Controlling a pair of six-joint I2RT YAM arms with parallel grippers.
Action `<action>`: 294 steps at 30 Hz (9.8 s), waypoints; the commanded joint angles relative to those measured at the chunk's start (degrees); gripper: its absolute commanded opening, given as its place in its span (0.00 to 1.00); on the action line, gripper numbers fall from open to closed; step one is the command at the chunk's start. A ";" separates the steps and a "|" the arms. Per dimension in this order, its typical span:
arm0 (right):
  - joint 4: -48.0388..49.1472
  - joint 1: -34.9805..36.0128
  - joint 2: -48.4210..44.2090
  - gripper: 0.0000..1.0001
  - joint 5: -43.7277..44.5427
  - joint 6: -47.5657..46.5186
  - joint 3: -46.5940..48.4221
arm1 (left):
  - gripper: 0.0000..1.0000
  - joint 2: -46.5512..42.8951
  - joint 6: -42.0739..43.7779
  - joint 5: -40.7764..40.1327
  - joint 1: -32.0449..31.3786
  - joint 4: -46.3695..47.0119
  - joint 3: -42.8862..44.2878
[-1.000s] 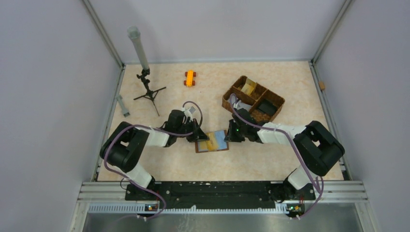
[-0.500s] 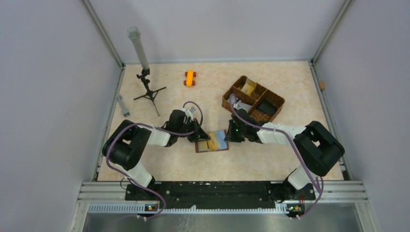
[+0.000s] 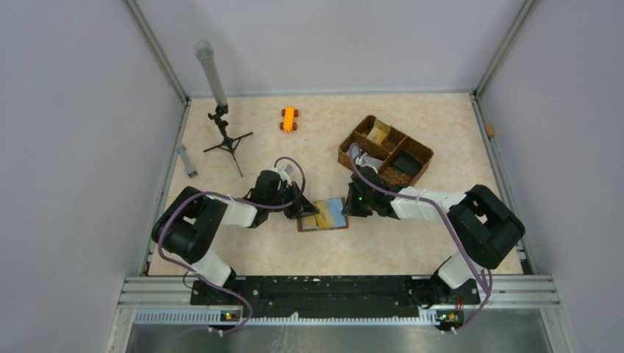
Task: Put the credit cards into the card holder
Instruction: Insert the credit card into the card holder, then turn over the card slot in the card holder.
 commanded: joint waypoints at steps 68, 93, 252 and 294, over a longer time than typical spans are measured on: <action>-1.65 0.95 -4.32 0.06 3.26 0.33 -1.63 | 0.28 5.21 6.63 -6.32 -9.39 -17.49 16.46; 1.28 1.88 -13.47 0.33 -3.08 -4.02 -2.95 | 0.53 -11.66 15.41 -20.57 -5.98 -33.73 12.07; 11.32 5.04 -7.03 0.19 2.24 1.23 -1.35 | 0.35 -3.91 14.13 -17.00 -3.43 -27.80 9.34; -9.67 18.06 5.07 0.35 24.26 -7.39 19.58 | 0.41 -8.04 10.96 -18.89 -2.96 -21.53 4.23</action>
